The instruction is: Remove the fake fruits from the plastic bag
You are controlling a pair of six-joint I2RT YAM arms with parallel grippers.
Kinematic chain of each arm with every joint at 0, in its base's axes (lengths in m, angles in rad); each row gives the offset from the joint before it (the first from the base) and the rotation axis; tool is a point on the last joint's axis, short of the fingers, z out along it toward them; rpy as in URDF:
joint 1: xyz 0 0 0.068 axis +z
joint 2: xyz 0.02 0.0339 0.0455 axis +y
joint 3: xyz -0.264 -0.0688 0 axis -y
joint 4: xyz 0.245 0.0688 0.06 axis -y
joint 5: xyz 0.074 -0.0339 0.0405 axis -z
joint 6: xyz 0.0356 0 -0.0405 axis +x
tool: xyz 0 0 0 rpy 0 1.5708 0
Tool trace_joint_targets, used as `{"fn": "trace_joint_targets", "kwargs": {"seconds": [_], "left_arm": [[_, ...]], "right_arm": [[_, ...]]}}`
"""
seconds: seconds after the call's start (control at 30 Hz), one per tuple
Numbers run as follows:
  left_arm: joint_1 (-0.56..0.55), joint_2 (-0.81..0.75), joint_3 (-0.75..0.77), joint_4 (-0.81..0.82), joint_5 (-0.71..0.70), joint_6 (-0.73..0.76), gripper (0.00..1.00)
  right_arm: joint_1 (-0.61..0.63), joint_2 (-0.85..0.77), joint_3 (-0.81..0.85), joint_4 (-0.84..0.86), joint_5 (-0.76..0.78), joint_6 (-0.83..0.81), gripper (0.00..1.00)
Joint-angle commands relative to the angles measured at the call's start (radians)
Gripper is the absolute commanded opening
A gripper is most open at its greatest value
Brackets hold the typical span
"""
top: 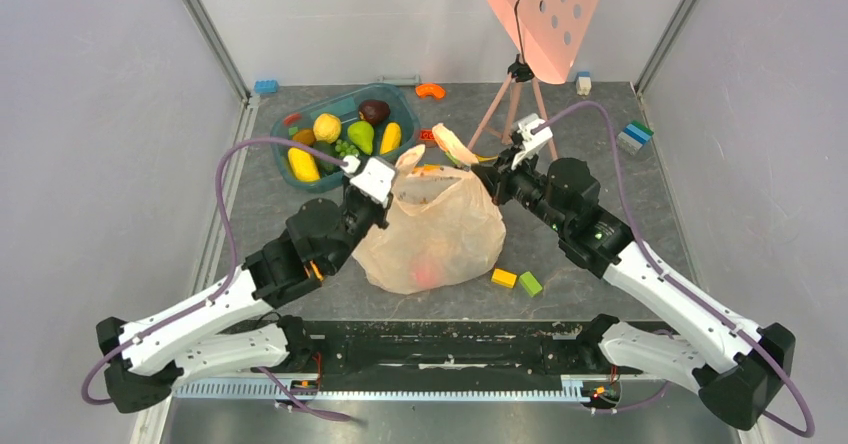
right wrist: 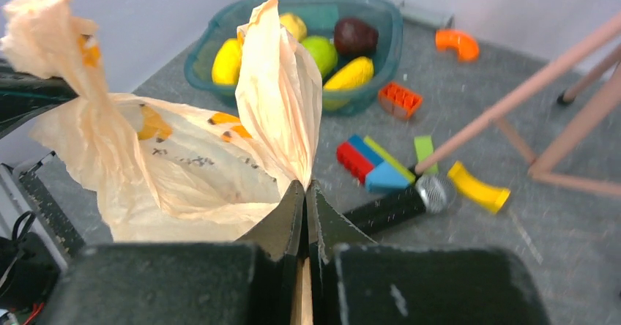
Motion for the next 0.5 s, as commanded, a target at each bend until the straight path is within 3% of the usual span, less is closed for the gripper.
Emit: {"fn": "trace_joint_targets", "kwargs": {"seconds": [0.0,0.13,0.23,0.47], "left_arm": [[0.066,0.067,0.162,0.091,0.154,-0.027,0.02],[0.103,0.117,0.275,0.073,0.209,-0.011,0.02],[0.113,0.101,0.271,0.089,0.242,-0.021,0.02],[0.115,-0.031,0.026,0.14,0.345,-0.123,0.02]], "right_arm": [[-0.004,0.019,0.123,0.192,-0.028,-0.153,0.0],[-0.004,0.025,0.178,0.235,0.017,-0.232,0.0],[-0.004,-0.006,0.145,0.268,0.02,-0.248,0.0],[-0.004,-0.159,-0.17,0.353,-0.038,-0.188,0.0]]}}
